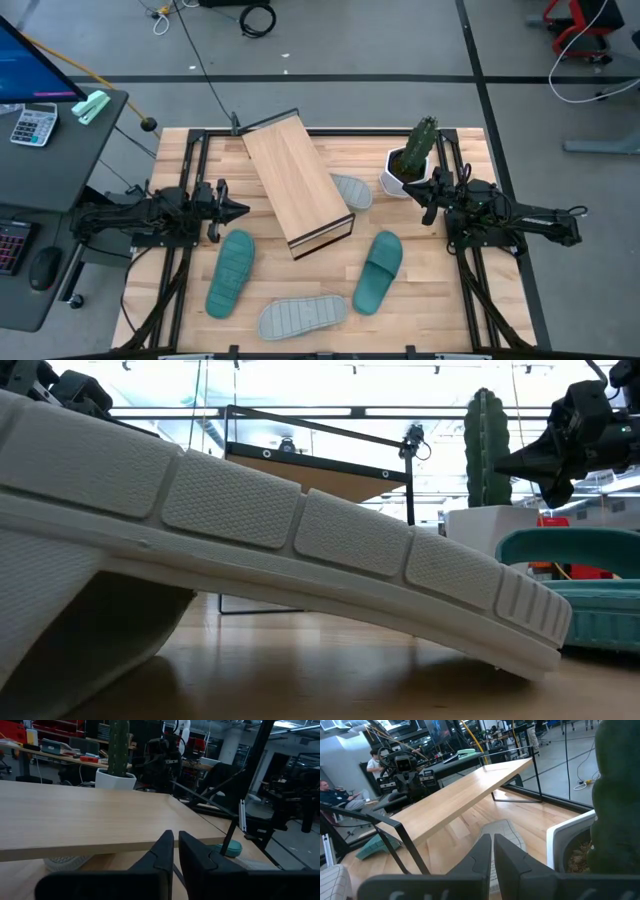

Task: Pick and place slides into the shelf

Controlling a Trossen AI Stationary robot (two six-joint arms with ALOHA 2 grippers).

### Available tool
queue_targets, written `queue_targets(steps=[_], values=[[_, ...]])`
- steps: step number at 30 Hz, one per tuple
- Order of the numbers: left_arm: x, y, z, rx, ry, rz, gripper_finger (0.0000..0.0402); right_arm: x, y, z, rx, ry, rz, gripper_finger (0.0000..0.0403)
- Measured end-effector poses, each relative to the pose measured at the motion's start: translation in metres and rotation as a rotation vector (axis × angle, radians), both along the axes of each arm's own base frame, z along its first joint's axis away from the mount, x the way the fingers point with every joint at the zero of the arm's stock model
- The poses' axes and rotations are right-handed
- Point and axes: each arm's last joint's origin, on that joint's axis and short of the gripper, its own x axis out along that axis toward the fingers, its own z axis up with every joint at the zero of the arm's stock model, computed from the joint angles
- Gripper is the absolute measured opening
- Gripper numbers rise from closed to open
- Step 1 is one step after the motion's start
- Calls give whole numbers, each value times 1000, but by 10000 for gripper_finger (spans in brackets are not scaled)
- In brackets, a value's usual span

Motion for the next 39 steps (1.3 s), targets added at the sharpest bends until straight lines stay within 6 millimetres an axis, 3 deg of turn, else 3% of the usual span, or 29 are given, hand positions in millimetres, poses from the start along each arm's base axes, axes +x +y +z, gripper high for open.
queue_targets(steps=[14, 16, 21, 27, 39], values=[[0, 0, 0, 0, 0, 0, 38, 0, 0, 0, 9, -3, -1, 27], [0, 0, 0, 0, 0, 0, 35, 0, 0, 0, 97, -34, 6, 27], [0, 0, 0, 0, 0, 1, 28, 1, 3, 0, 514, -147, 89, 27], [0, 0, 0, 0, 0, 0, 32, 1, 5, 0, 591, -154, 129, 27], [0, 0, 0, 0, 0, 0, 36, 2, 12, 3, 921, -149, 363, 27]])
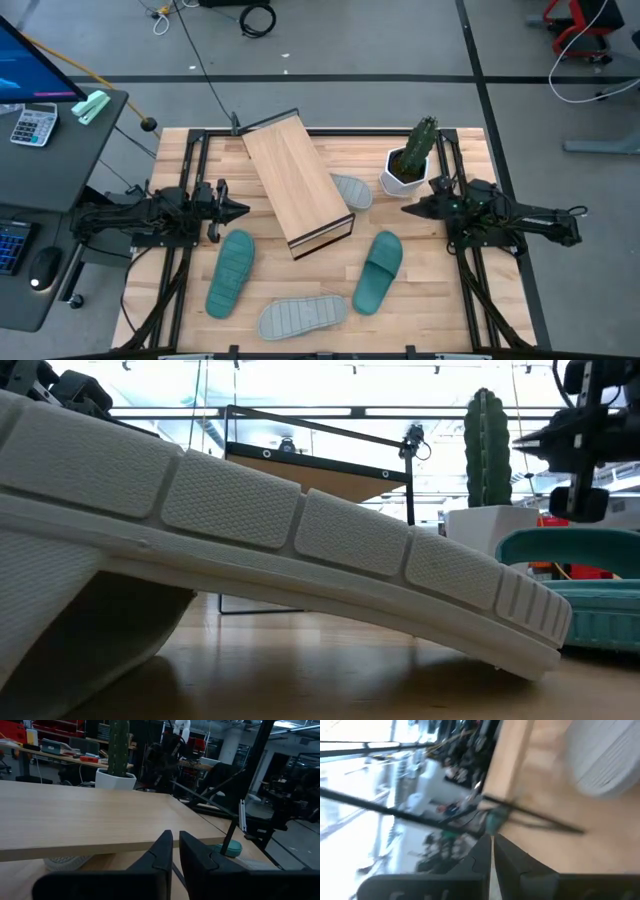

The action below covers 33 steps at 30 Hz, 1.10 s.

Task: Pick and place slides into the shelf
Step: Put the right green slipper on the shelf

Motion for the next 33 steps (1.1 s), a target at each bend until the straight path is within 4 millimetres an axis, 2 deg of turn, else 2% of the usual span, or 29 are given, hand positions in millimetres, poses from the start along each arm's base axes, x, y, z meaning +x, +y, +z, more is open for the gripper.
queue_targets(steps=[4, 9, 14, 18, 21, 26, 29, 33], values=[[0, 0, 0, 0, 0, 0, 31, 1, 5, 11, 129, -80, 124, 27], [0, 0, 0, -7, -1, 0, 28, 4, 16, 37, 207, -47, 252, 27], [0, 0, 0, -73, -5, -4, 34, 19, 33, 59, 198, 161, 400, 27], [0, 0, 0, -112, -7, -5, 38, 39, 53, 73, 108, 287, 533, 27], [0, 0, 0, -140, -8, -7, 37, 54, 65, 68, -13, 406, 589, 27], [0, 0, 0, -159, -10, -8, 29, 75, 75, 47, -176, 579, 651, 27], [0, 0, 0, -199, -12, -10, 26, 83, 78, 36, -203, 630, 676, 27], [0, 0, 0, -351, -19, -17, 26, 87, 81, 29, -185, 673, 716, 27]])
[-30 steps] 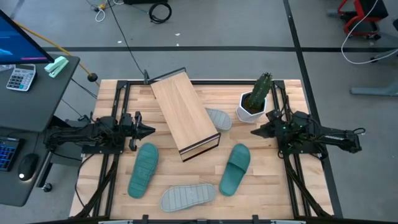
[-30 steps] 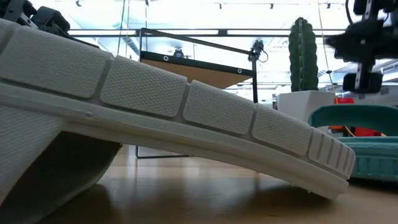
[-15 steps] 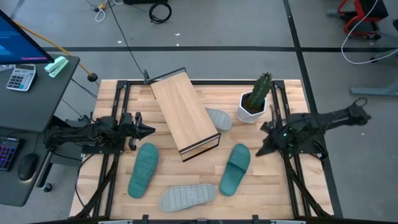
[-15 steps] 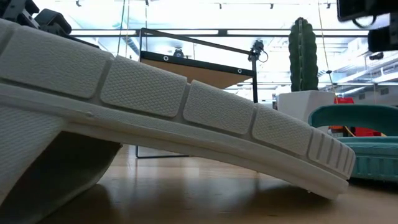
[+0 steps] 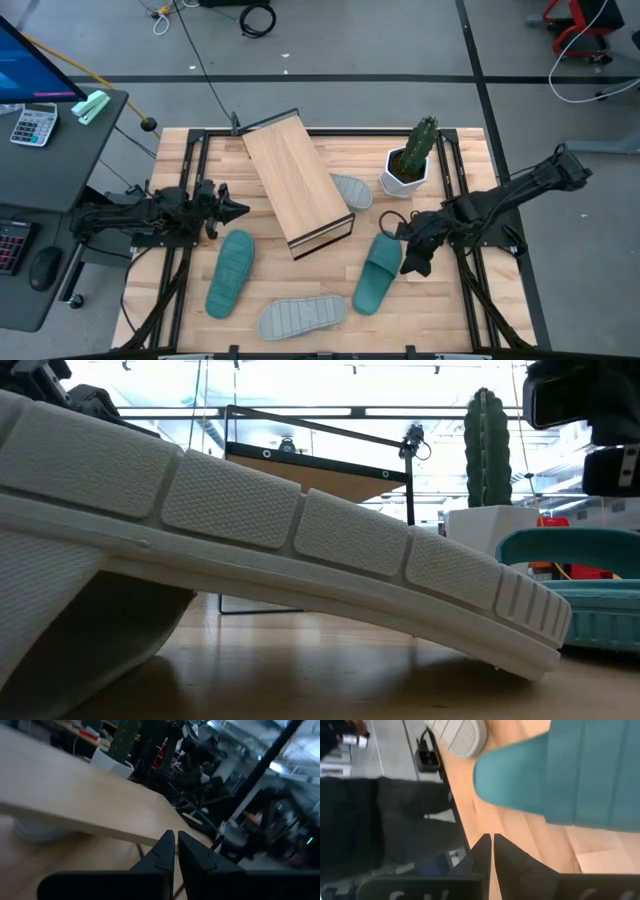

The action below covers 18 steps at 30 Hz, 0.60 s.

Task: Pick and place slides into the shelf
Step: Put the right green slipper on the shelf

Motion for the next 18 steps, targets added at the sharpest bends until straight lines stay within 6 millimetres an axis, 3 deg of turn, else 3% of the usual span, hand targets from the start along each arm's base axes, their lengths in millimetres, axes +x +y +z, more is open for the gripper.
queue_targets(steps=[8, 18], values=[[0, 0, 0, -121, -1, -6, 30, 5, -3, -11, -102, -9, 61, 46], [0, 0, -1, -121, 1, -5, 43, 14, -13, -22, -319, -78, 74, 185]])
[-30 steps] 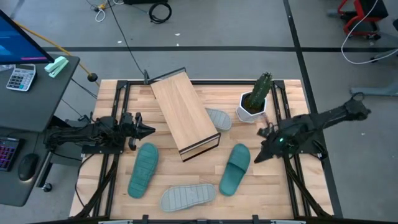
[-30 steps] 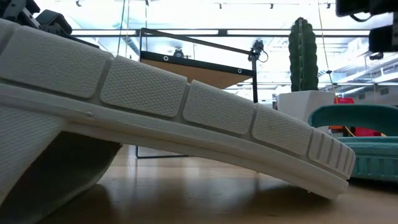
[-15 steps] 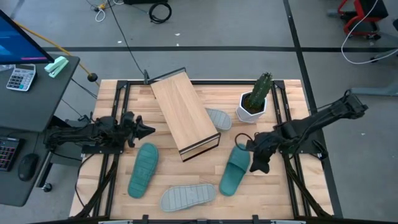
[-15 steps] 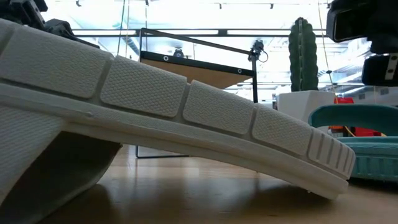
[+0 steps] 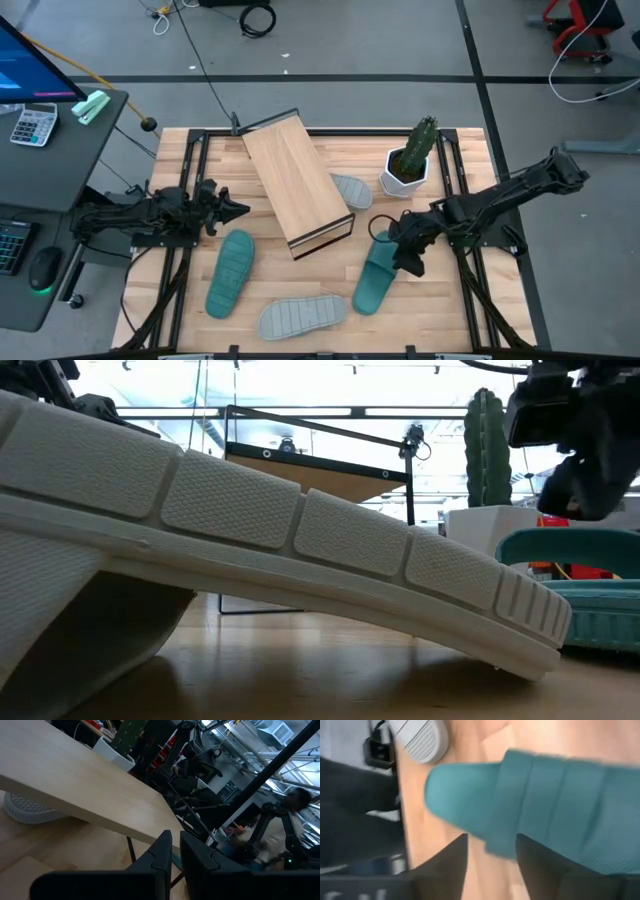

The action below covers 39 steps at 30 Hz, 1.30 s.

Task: Pick and place slides into the shelf
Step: Put the right green slipper on the shelf

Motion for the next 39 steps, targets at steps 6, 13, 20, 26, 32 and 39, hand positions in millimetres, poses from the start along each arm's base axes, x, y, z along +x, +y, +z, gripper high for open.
queue_targets(steps=[6, 13, 20, 26, 32, 39], values=[[0, 0, 0, 0, 2, 0, 43, -2, -6, -4, -160, 0, -36, 244], [0, 0, -1, 1, 6, 1, 46, -8, -8, -9, -207, 66, -51, 278], [0, 0, -1, -26, 6, 0, 46, -15, -10, -21, -163, 145, -137, 284], [0, 0, -1, -54, 6, -1, 45, -18, -11, -30, -131, 158, -155, 284], [0, 0, -1, -60, 6, -1, 48, -12, -15, -34, -72, 80, -171, 284], [0, 0, -1, -60, 6, -2, 48, -15, -22, -42, -38, 89, -188, 284]])
